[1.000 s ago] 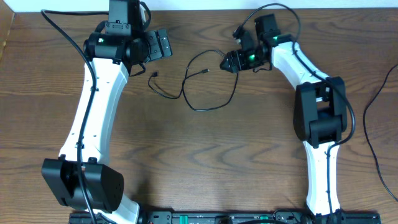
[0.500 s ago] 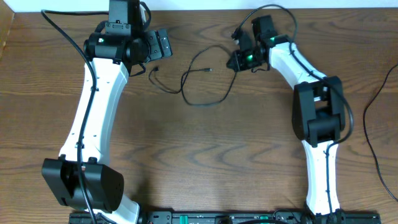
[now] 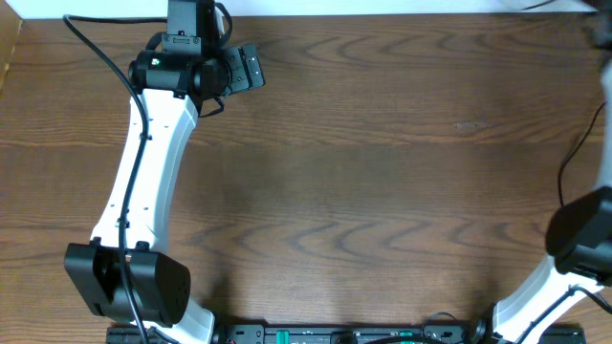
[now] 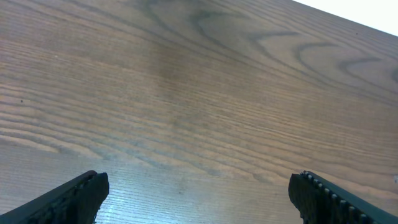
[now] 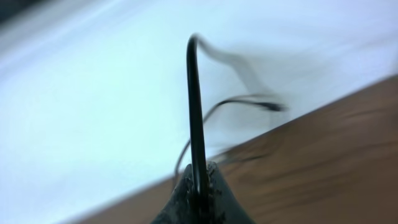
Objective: Untangle cables
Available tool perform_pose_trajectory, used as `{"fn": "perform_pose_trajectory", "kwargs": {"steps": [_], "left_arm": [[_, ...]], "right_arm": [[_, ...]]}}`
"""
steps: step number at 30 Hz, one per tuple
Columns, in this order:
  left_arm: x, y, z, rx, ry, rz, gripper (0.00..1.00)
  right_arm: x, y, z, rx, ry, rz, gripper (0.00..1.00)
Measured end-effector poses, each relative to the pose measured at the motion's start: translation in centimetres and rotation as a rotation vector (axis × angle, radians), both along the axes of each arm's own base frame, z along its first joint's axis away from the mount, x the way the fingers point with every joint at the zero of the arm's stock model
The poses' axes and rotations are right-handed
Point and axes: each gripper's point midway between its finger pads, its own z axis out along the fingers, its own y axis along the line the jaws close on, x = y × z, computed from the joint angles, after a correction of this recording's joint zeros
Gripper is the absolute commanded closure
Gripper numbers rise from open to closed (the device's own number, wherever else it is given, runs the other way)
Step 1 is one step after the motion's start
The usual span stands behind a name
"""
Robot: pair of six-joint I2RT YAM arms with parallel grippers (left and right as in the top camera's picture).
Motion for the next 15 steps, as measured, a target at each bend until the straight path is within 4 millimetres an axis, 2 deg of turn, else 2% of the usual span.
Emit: {"fn": "perform_pose_trajectory", "kwargs": {"steps": [2,4,6,10,14,15], "left_arm": [[0.0,0.0,0.0,0.0,0.0,0.0,0.02],[0.0,0.0,0.0,0.0,0.0,0.0,0.02],[0.0,0.0,0.0,0.0,0.0,0.0,0.02],[0.0,0.0,0.0,0.0,0.0,0.0,0.02],[0.0,0.0,0.0,0.0,0.0,0.0,0.02],[0.0,0.0,0.0,0.0,0.0,0.0,0.02]], "right_arm": [[-0.8,-4.0,-0.4,0.012,-0.01,-0.094,0.99],[-0.8,-7.2,-1.8,0.026,-0.015,-0.164,0.99],[-0.3,-9.3,-3.7,0.036,-0.017,-0.201,0.99],[1.5,-11.3,-9.1,0.058,0.013,-0.233,0.99],[2.5,-11.6,-15.1,0.093,0.092,-0.234,0.99],[2.5,-11.6,-16.0,0.098,0.107,-0.235,0.95]]}}
